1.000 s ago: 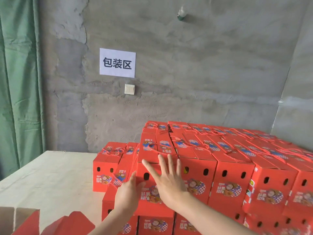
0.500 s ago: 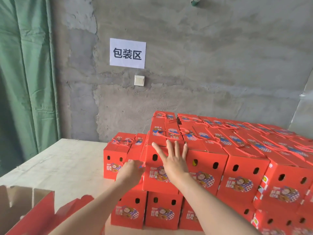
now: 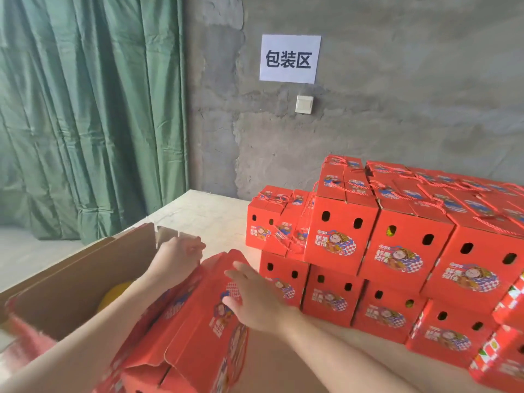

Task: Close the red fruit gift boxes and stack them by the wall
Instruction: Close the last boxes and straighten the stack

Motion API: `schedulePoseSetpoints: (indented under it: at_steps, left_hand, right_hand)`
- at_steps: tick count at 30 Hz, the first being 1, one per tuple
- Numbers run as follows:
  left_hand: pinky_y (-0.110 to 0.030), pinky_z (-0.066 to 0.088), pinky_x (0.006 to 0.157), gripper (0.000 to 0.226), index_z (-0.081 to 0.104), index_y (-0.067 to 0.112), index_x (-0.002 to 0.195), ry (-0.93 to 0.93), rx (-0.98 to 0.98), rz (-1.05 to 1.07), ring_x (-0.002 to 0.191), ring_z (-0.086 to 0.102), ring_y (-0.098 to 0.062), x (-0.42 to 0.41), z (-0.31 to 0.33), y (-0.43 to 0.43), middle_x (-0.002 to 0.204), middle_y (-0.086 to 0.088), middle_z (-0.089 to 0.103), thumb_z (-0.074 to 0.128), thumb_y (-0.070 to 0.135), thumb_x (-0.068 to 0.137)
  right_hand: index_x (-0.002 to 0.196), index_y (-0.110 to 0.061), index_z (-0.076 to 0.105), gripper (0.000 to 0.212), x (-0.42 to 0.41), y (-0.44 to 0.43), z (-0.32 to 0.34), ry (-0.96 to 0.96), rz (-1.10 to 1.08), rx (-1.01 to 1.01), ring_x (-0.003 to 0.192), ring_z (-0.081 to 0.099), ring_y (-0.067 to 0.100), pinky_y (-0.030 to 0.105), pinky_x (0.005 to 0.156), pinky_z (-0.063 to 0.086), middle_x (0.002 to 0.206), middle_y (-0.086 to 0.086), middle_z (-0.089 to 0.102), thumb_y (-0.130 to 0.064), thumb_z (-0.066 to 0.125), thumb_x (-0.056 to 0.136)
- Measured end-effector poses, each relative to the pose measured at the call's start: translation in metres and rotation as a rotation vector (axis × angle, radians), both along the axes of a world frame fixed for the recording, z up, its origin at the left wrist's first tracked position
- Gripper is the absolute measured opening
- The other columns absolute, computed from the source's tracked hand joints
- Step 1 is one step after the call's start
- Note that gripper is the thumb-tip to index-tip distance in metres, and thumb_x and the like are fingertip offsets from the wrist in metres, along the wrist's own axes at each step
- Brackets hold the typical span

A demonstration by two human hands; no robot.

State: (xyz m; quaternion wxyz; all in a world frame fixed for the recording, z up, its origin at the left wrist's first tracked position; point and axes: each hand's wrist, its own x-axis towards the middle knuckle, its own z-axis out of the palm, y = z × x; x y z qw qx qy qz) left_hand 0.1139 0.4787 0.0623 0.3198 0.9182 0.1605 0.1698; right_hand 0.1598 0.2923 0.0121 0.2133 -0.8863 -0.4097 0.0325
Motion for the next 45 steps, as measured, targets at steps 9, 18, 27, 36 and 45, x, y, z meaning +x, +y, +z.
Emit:
schedulePoseSetpoints:
  at_steps: [9,18,27,36,45]
  left_hand:
    - [-0.025,0.036,0.095,0.036,0.056,0.011,0.129,0.132,0.074,-0.003,0.123,0.051,-0.027,-0.051,-0.071,-0.002,0.130,-0.009,0.059,0.043,0.007,0.096]
    - [-0.033,0.045,0.094,0.035,0.056,0.018,0.127,0.313,0.134,-0.020,0.114,0.057,-0.031,-0.048,-0.086,-0.005,0.126,-0.010,0.060,0.039,0.018,0.096]
    - [-0.035,0.051,0.076,0.023,0.067,0.006,0.099,0.262,0.208,-0.214,0.090,0.065,-0.030,-0.083,-0.088,-0.071,0.095,-0.012,0.068,0.050,0.004,0.083]
    - [-0.034,0.035,0.099,0.050,0.051,0.019,0.128,-0.063,0.266,-0.130,0.118,0.043,-0.027,-0.067,-0.095,-0.100,0.123,-0.006,0.047,0.067,0.029,0.082]
    - [-0.017,0.051,0.071,0.055,0.054,0.015,0.120,0.148,-0.234,-0.365,0.090,0.065,-0.011,-0.062,-0.123,-0.108,0.115,-0.003,0.066,0.066,0.051,0.081]
  right_hand:
    - [0.149,-0.025,-0.022,0.130,-0.082,0.026,-0.057,0.304,-0.176,-0.075,0.141,-0.029,0.031,0.049,0.119,0.000,0.154,0.006,-0.032,-0.081,0.058,0.064]
    - [0.153,-0.021,-0.003,0.091,-0.110,0.004,-0.073,0.143,-0.190,0.079,0.148,-0.008,0.018,0.028,0.120,0.011,0.160,0.003,-0.011,-0.046,0.054,0.087]
    - [0.133,-0.041,0.041,0.077,-0.088,-0.098,-0.065,0.196,-0.296,0.280,0.125,0.043,0.002,0.003,0.099,0.030,0.135,-0.011,0.047,0.017,0.046,0.082]
    - [0.115,-0.039,0.062,0.059,-0.067,-0.197,-0.060,0.278,-0.312,0.347,0.125,0.049,0.002,0.019,0.109,0.033,0.131,-0.010,0.057,0.013,0.056,0.085]
    - [0.108,-0.002,0.058,0.027,-0.058,-0.280,-0.064,0.285,-0.902,0.557,0.096,0.059,0.026,0.031,0.082,0.042,0.102,0.008,0.064,-0.006,0.070,0.084]
